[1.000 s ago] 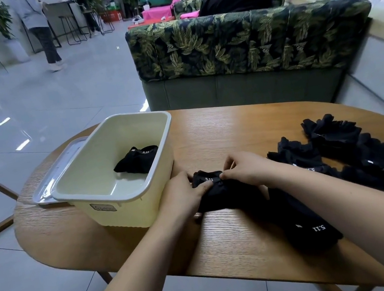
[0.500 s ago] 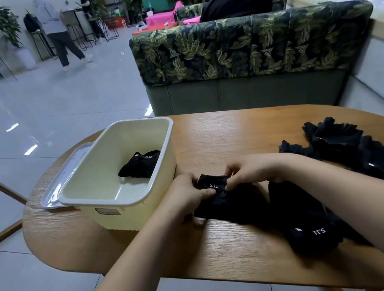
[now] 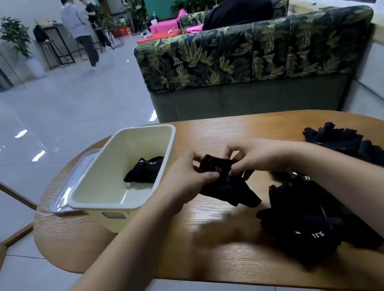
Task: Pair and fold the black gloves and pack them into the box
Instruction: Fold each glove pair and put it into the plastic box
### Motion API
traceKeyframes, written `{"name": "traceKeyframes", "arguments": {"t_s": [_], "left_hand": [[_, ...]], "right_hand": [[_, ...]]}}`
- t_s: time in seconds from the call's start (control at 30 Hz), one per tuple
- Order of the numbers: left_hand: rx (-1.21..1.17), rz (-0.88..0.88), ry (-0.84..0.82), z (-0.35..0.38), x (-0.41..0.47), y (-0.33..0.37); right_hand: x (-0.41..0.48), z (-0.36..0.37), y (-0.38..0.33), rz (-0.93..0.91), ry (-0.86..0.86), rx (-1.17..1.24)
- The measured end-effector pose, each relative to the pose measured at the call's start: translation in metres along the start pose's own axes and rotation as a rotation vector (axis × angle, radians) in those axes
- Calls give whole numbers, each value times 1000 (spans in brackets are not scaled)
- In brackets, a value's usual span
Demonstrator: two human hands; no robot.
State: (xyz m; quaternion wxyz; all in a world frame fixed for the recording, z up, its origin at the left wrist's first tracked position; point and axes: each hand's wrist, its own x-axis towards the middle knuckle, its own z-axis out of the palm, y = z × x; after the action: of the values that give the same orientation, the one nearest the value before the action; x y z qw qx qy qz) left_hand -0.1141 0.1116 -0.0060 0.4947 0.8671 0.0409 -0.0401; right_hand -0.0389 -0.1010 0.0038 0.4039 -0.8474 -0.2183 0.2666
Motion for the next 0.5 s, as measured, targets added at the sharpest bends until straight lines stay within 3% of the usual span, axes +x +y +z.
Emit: {"name": "traceKeyframes", "arguments": {"t_s": [0.23,0.5], "left_hand": [[-58,107,11,-66,-23,58],[-79,-10,67,-160,-12,27]], "right_hand": [[-17,-27,-66,-166,89,74],[38,18,-134,-230,214,164]]}}
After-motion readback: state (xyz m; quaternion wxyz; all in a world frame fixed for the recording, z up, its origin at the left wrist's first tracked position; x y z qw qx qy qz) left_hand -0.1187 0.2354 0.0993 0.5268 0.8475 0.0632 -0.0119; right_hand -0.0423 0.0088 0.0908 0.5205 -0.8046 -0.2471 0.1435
